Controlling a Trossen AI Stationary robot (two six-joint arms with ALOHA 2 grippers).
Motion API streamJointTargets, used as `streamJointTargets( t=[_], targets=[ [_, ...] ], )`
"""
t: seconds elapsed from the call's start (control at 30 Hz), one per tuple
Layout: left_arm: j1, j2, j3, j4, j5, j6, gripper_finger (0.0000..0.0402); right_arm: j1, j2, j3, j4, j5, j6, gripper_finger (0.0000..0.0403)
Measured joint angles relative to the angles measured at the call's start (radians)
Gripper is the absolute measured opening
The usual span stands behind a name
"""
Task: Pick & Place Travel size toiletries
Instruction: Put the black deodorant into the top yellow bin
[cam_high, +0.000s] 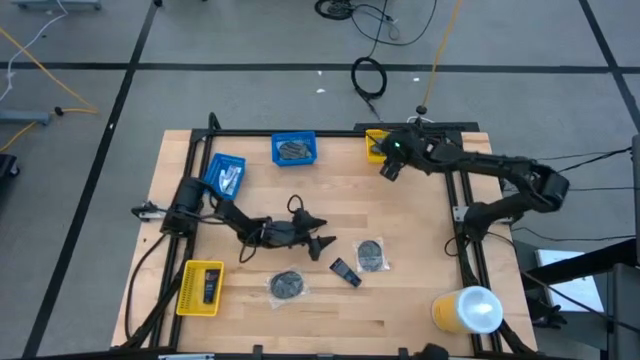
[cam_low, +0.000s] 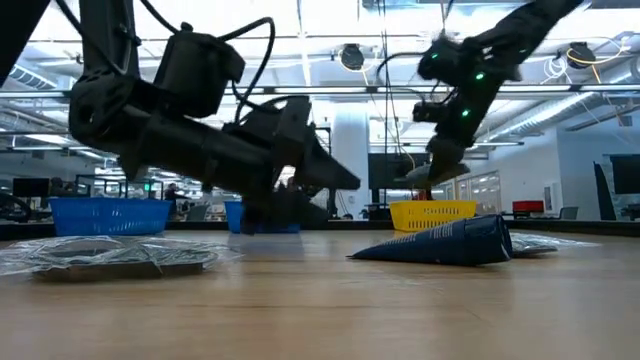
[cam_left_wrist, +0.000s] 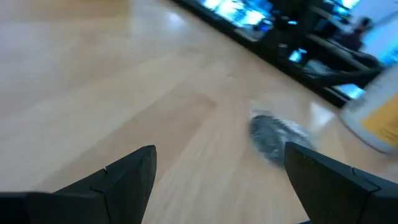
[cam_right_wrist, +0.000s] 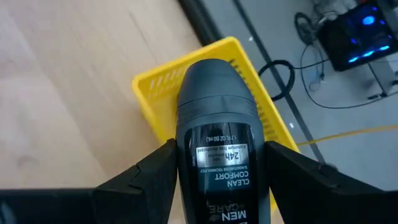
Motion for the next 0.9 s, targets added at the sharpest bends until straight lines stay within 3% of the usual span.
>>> streamJointTargets(
  t=[0.13,0.2,0.37,0.5,0.9],
  targets=[
    [-0.030,0.036,0.000,0.002,-0.176,-0.023,0.0347,-0.020,0.092,0.070,-0.072,0.004,-0.104,0.0212],
    [-0.034,0.043,0.003,0.005,-0.209,-0.020,0.0347,-0.034,0.121,0.083,-0.072,0.003,-0.151,0.0212],
    [-0.034,0.034,0.004,0.011,-0.202,0.003,0.0347,-0.049,0.162,0.097,-0.076,-0.013,-0.247,0.0212],
    [-0.034,0.035,0.004,0.010,-0.192,-0.004,0.0347,-0.056,0.164,0.097,-0.071,-0.089,-0.313,0.0213],
    [-0.034,0.034,0.004,0.010,-0.174,-0.016,0.0347,-0.065,0.164,0.097,-0.074,-0.107,-0.332,0.0213]
  ],
)
